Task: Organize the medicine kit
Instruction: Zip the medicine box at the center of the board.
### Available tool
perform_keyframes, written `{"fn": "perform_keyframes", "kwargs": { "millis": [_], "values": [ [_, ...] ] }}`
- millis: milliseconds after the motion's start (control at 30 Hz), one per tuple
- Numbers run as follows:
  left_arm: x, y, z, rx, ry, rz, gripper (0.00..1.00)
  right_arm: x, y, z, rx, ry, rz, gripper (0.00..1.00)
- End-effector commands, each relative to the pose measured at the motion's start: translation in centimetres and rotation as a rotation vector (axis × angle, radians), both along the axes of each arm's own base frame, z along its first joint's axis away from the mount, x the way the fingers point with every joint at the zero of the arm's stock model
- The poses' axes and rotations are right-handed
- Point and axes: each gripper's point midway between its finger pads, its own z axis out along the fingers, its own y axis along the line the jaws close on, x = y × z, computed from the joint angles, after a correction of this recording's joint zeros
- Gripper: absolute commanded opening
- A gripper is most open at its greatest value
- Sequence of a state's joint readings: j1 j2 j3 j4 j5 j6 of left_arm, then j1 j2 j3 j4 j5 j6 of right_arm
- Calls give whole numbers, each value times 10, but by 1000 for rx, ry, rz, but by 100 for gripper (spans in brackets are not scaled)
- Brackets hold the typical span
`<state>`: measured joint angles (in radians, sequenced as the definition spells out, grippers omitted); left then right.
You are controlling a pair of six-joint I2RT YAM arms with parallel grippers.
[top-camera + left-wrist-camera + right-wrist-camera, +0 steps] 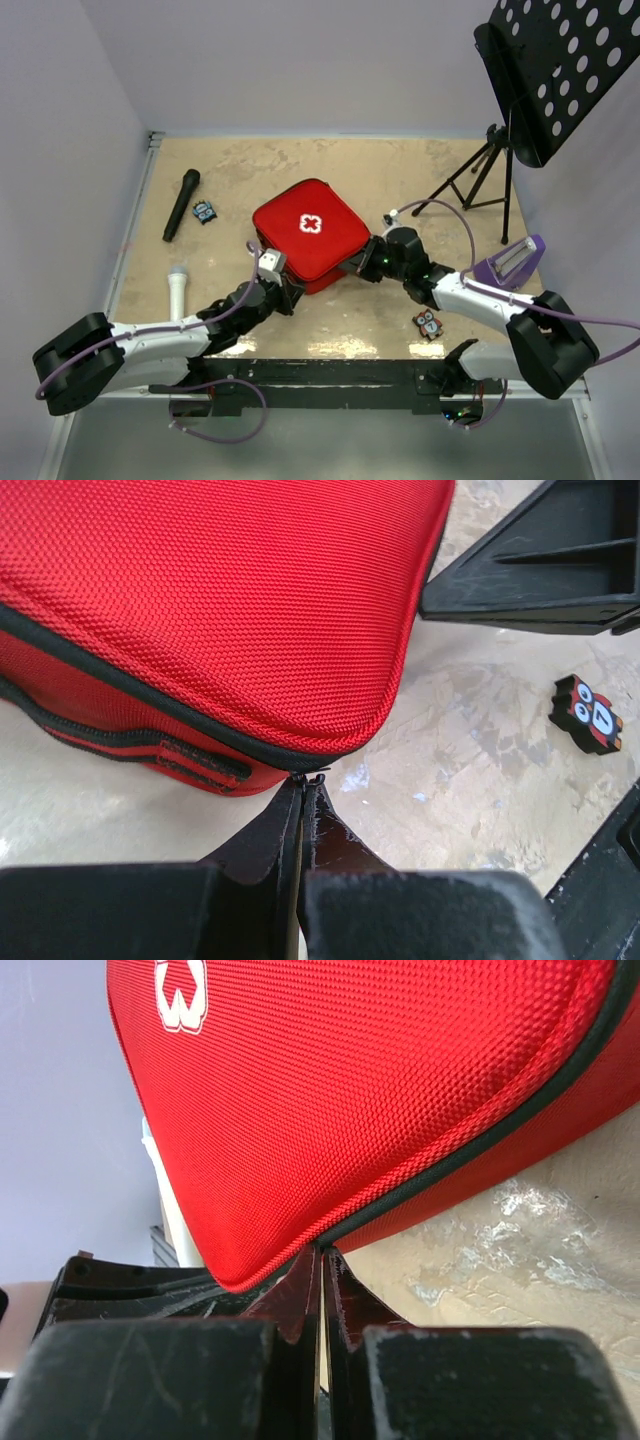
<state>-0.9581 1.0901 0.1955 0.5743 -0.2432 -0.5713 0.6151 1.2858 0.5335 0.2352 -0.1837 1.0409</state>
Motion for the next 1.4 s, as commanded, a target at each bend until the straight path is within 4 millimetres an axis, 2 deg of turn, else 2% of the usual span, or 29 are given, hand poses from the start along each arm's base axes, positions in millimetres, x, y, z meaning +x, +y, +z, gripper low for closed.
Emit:
{"fn": "perform_keyframes", "kwargs": {
  "millis": [0, 233, 367, 400, 467, 500, 567, 667, 867, 1000, 1133, 1233, 1367],
  "values": [
    [6, 19, -2, 4, 6, 110, 0, 35, -46, -5, -155, -68, -157, 0],
    [14, 47, -14, 18, 49, 250, 0, 43, -57, 1, -190, -95, -163, 0],
    [14, 45, -9, 6, 35, 236, 0, 37, -45, 10, -134, -131, -95, 0],
    [14, 42, -7, 4, 29, 223, 0, 37, -40, 17, -105, -151, -79, 9],
    [14, 32, -1, -3, 14, 172, 0, 31, -29, 23, -46, -154, -34, 39],
    [13, 26, 1, -3, 8, 144, 0, 29, -26, 24, -29, -154, -21, 49],
    [11, 13, 6, -11, -3, 84, 0, 28, -21, 25, -13, -142, -5, 58],
    [11, -1, 11, -8, -15, 34, 0, 25, -14, 24, 10, -127, 19, 63],
    [10, -23, 18, -27, -30, -38, 0, 30, -11, 19, 8, -117, 18, 63],
    [8, -40, 21, -35, -30, -92, 0, 36, -10, 6, -29, -80, 19, 61],
    [9, -56, 23, -33, -35, -132, 0, 39, -7, 4, -29, -73, 18, 58],
    [11, -68, 24, -36, -35, -155, 0, 41, -8, 4, -26, -70, 4, 52],
    [11, -80, 23, -44, -33, -182, 0, 45, -10, 2, -24, -66, -11, 32]
  ]
}}
